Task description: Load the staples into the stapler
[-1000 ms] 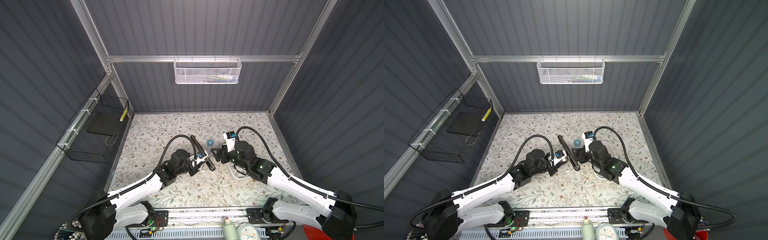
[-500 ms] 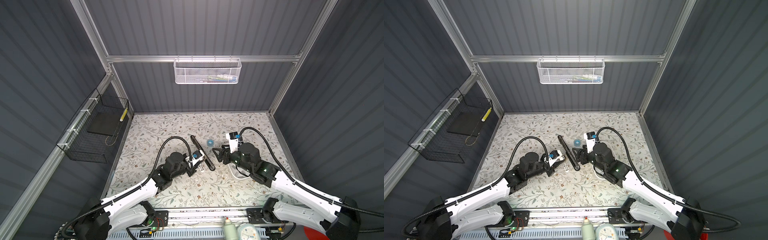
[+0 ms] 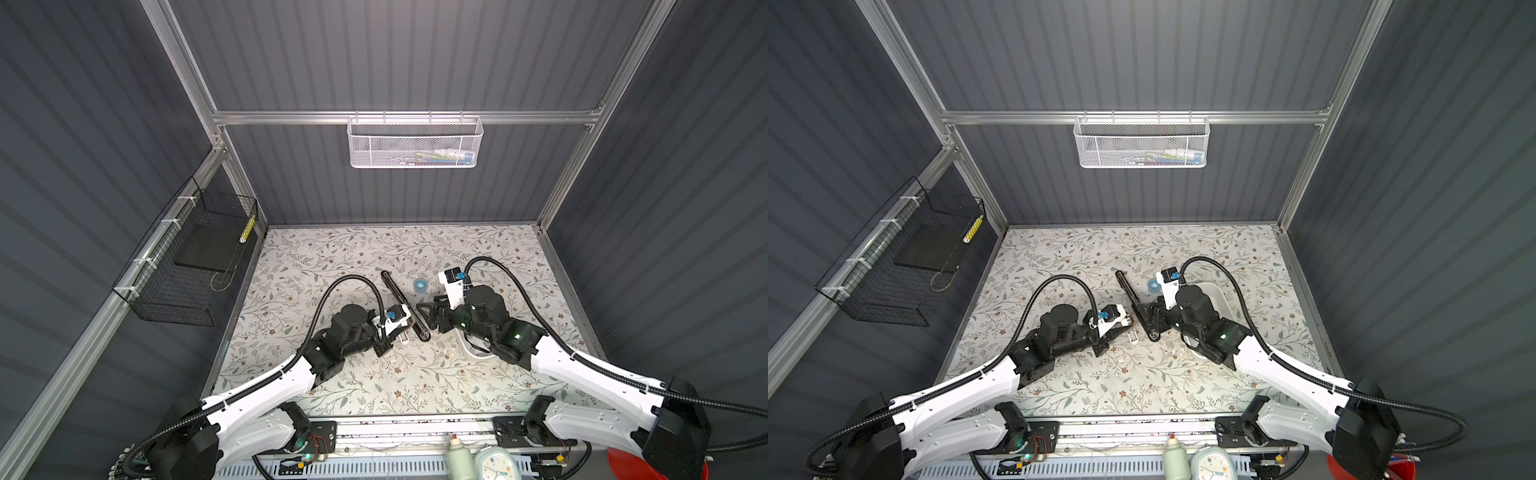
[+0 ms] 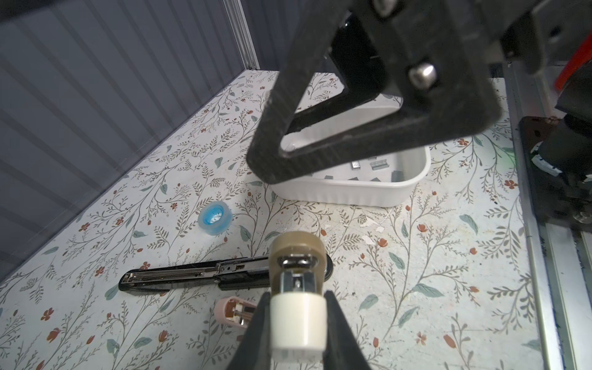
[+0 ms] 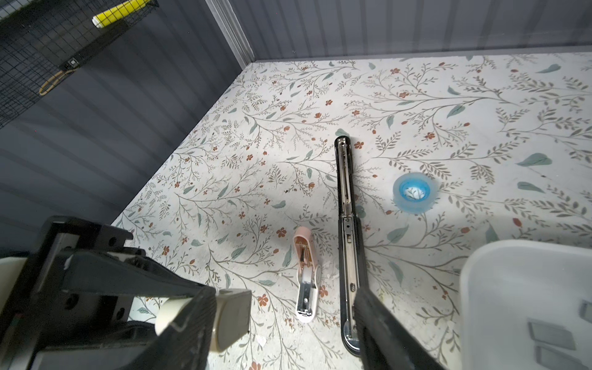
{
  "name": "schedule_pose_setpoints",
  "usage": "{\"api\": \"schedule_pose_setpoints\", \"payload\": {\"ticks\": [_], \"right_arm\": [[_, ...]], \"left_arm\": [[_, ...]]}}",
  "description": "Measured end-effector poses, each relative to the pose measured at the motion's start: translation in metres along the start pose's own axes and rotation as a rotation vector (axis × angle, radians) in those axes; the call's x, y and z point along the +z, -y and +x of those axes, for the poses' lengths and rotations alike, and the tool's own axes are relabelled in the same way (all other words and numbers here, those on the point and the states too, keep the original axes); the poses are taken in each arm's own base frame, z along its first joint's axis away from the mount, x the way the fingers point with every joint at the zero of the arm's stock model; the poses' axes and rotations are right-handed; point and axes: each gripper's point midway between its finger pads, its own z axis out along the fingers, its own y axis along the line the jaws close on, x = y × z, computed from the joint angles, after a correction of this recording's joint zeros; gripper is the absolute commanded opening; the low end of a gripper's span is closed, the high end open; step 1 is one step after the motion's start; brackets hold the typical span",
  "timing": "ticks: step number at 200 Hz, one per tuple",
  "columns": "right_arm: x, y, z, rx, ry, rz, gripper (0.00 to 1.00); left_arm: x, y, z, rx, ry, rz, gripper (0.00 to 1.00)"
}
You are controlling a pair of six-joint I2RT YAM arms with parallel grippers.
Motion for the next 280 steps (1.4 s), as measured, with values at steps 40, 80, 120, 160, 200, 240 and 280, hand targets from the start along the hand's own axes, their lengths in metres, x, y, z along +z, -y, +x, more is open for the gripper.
{"api": "schedule_pose_setpoints", "payload": {"ticks": [40, 80, 120, 160, 200, 240, 280], "right_arm": [[0.011, -0.002, 0.006, -0.004, -0.033, 0.004, 0.68], [0.013, -0.004, 0.006, -0.007, -0.039, -0.001, 0.65], [0.016, -0.013, 0.005, -0.013, -0.047, -0.018, 0.61], [0.023, -0.013, 0.011, -0.015, -0.079, -0.014, 0.59], [0.030, -0.018, 0.009, -0.017, -0.093, -0.024, 0.59], [0.031, -0.019, 0.010, -0.019, -0.106, -0.022, 0.57], [0.032, -0.024, 0.011, -0.024, -0.117, -0.030, 0.50]], "left_arm": [[0.000, 0.000, 0.001, 0.002, -0.004, 0.000, 0.00], [0.000, -0.003, 0.002, 0.001, -0.009, -0.017, 0.00], [0.000, -0.011, 0.004, 0.000, -0.023, -0.062, 0.00], [-0.001, -0.013, 0.005, -0.002, -0.027, -0.078, 0.00], [-0.003, -0.017, 0.003, -0.001, -0.025, -0.101, 0.00], [-0.004, -0.018, 0.003, 0.000, -0.024, -0.105, 0.00], [-0.007, -0.018, -0.001, 0.002, -0.011, -0.111, 0.00]]}}
